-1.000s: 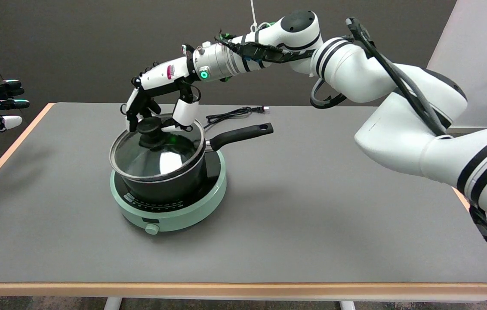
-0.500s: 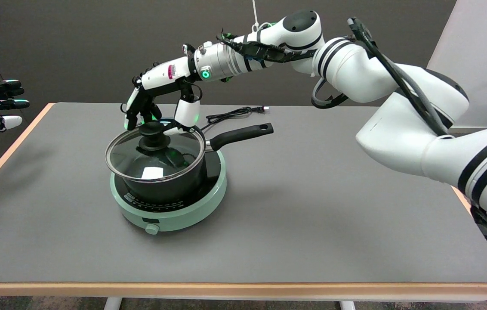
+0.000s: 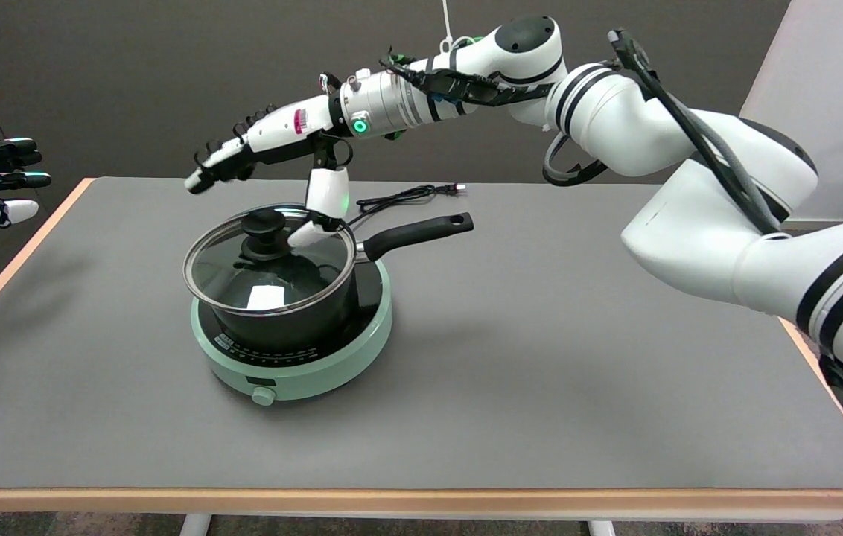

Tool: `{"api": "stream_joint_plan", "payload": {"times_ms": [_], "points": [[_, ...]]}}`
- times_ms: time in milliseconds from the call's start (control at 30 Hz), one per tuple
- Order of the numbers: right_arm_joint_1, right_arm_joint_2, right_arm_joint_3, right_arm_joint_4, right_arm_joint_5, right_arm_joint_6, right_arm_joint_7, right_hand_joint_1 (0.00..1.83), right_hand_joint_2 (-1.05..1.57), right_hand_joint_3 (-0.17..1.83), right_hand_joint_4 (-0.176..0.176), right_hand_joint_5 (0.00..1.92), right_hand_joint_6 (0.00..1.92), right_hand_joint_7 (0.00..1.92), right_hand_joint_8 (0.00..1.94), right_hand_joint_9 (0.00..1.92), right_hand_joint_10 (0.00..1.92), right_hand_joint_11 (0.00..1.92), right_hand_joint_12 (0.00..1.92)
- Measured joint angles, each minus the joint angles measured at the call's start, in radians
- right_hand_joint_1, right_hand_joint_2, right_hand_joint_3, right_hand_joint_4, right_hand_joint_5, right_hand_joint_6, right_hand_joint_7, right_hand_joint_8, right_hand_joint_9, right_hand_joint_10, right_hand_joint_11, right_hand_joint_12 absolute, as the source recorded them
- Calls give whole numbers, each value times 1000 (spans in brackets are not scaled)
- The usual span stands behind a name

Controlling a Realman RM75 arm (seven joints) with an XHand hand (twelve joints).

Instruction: Place the pot lid onto the soup pot.

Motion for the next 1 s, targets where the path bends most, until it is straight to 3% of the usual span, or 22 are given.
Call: {"api": "stream_joint_plan", "payload": {"times_ms": [67,133,300,567,1000], "points": [[0,3,1,6,0,4,3,797,318,761,22,-1,17,-1,-1,-1,-1,93,517],[-1,6,4,14,1,10,9,757,308,753,6,-1,-1,-1,-1,-1,-1,76,503],[-4,12,16,36,2,22,24,732,375,624,2,-1,-1,-1,-1,-1,-1,85,463],[-12,12,39,67,3,20,42,759,410,669,-6,-1,-1,-1,-1,-1,-1,78,466],[-37,-21,65,71,1,-108,53,777,360,796,-11,-1,6,-1,-1,-1,-1,70,495]]}}
